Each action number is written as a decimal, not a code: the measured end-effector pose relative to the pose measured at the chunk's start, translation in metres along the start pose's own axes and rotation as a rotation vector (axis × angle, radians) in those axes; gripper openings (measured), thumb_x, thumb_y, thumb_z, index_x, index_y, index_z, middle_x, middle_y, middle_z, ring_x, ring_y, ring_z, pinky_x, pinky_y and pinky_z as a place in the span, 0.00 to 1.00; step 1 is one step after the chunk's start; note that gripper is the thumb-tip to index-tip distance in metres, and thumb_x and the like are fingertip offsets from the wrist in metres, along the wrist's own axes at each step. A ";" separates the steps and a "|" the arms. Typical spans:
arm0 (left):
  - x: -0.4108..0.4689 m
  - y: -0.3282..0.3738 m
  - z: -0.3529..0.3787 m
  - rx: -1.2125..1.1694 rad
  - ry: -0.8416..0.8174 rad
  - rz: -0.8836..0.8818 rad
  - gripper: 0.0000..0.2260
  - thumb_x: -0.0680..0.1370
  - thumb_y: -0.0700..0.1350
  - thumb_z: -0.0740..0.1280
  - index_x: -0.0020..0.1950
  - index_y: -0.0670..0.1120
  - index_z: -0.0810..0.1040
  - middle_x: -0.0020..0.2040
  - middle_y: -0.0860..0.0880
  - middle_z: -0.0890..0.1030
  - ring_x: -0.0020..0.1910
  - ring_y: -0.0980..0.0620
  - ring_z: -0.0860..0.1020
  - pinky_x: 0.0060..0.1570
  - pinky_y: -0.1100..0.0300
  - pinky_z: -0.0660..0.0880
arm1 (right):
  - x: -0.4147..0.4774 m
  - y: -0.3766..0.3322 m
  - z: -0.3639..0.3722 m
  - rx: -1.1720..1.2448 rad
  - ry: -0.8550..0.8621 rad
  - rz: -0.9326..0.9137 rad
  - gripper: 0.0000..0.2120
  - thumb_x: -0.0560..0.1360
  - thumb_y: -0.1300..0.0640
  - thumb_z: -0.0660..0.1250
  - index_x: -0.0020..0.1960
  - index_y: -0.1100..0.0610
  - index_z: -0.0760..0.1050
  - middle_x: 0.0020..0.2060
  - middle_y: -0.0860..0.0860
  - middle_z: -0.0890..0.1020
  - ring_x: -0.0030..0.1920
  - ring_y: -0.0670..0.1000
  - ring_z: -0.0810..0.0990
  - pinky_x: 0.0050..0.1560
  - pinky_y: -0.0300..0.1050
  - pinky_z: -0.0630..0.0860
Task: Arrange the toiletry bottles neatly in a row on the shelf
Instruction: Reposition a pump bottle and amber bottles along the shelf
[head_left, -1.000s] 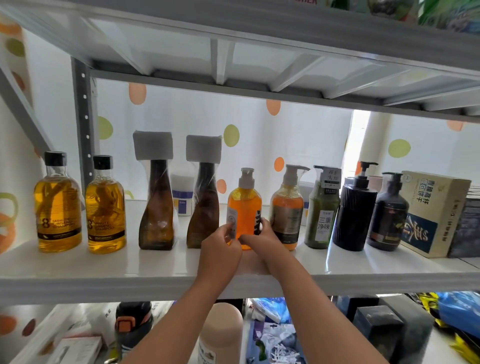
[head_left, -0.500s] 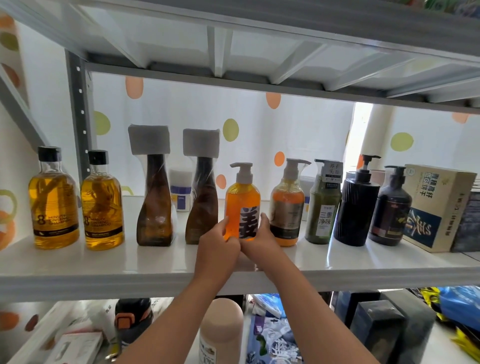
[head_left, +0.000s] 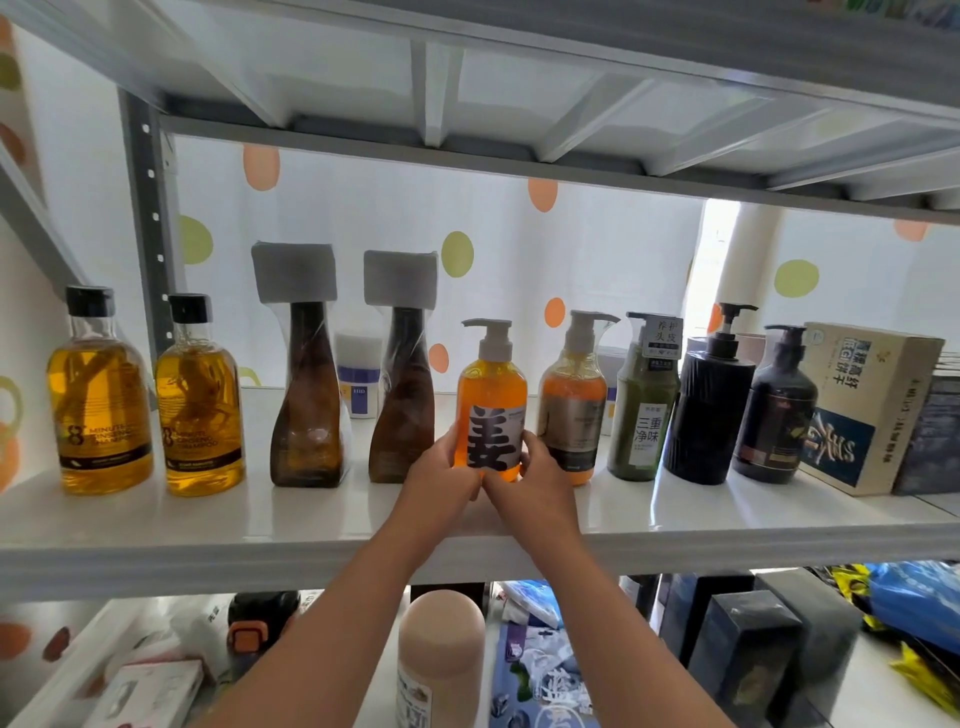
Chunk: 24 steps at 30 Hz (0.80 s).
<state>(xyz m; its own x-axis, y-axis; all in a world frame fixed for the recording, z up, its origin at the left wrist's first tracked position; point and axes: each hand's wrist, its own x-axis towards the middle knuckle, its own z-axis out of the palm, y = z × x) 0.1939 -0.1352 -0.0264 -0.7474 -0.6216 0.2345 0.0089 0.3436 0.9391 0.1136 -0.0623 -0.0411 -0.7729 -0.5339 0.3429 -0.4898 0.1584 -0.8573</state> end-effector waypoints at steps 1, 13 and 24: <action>0.000 -0.001 0.000 -0.006 0.005 -0.003 0.33 0.69 0.28 0.58 0.71 0.52 0.68 0.52 0.51 0.79 0.50 0.56 0.77 0.43 0.64 0.74 | -0.001 -0.001 -0.001 -0.014 0.004 -0.004 0.27 0.72 0.56 0.68 0.69 0.49 0.66 0.62 0.47 0.77 0.58 0.49 0.76 0.53 0.41 0.74; -0.016 0.001 0.011 0.118 0.262 0.107 0.22 0.78 0.36 0.58 0.72 0.46 0.68 0.65 0.47 0.77 0.60 0.54 0.75 0.54 0.68 0.68 | -0.005 -0.008 -0.006 -0.021 -0.035 0.036 0.30 0.73 0.56 0.67 0.73 0.52 0.61 0.68 0.51 0.72 0.68 0.53 0.71 0.62 0.47 0.71; 0.004 -0.005 -0.005 -0.181 -0.010 -0.017 0.28 0.67 0.28 0.58 0.65 0.47 0.71 0.55 0.51 0.80 0.53 0.57 0.78 0.46 0.66 0.74 | -0.007 -0.004 -0.003 -0.074 0.023 -0.043 0.19 0.73 0.57 0.65 0.65 0.52 0.72 0.56 0.49 0.80 0.51 0.46 0.76 0.41 0.31 0.70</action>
<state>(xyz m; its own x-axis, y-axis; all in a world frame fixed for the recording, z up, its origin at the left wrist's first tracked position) 0.1945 -0.1431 -0.0292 -0.7548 -0.6189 0.2170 0.1151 0.2008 0.9728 0.1197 -0.0563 -0.0385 -0.7593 -0.5225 0.3879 -0.5503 0.1976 -0.8112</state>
